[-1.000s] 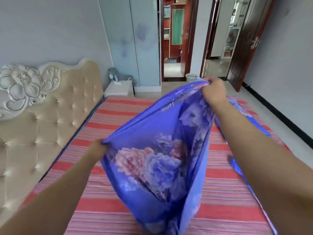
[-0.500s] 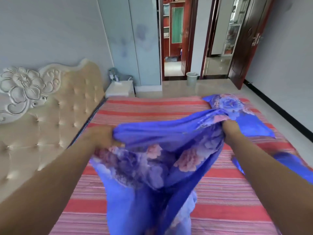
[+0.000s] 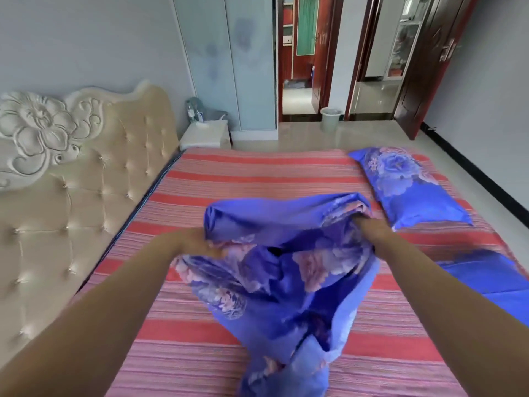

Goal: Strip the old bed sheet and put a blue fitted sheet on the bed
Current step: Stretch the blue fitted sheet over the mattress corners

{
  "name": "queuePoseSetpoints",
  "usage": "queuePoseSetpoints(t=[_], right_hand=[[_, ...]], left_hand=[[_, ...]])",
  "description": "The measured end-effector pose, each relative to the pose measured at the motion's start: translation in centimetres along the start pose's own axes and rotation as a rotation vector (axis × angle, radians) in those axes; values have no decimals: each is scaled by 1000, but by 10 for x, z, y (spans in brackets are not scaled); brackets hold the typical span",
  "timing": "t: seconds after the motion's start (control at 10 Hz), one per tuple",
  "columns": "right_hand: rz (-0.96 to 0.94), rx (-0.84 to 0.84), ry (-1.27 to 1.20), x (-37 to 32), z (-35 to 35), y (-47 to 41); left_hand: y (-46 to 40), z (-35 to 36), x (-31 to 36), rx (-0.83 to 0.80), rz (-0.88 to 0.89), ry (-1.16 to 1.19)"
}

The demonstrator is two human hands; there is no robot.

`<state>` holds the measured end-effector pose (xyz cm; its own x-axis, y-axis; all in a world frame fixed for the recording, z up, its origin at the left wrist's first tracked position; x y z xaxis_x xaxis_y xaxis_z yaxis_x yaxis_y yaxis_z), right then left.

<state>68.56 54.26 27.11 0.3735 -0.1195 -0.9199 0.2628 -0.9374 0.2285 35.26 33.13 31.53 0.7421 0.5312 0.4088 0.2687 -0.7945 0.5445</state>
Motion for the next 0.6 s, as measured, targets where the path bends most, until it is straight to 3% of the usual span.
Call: queuePoseSetpoints(t=[0.1, 0.2, 0.3, 0.4, 0.5, 0.6], right_hand=[[8, -379, 573, 40, 14, 20], [77, -859, 1130, 88, 33, 65], [144, -1182, 1341, 139, 62, 126], [297, -1291, 1235, 164, 82, 160], [273, -1324, 1251, 147, 99, 135], [39, -836, 1316, 76, 107, 57]], left_hand=[[0, 26, -46, -118, -240, -632], [0, 72, -93, -167, -268, -355], [11, 131, -112, -370, -286, -202], [18, 176, -115, -765, -310, -626], [6, 156, -100, -821, -343, -824], [-56, 83, -62, -230, -429, -233]])
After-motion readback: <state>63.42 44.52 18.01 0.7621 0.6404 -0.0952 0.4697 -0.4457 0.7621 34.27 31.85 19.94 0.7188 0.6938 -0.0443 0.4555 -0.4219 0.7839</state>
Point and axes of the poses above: each hand's wrist, its own y-axis away from the middle knuckle, its own z-axis out of the palm, x = y × z, the point moved 4 cm from there along -y, towards the middle knuckle, and after that the axes turned 6 degrees about -z, right-handed, at the moved point
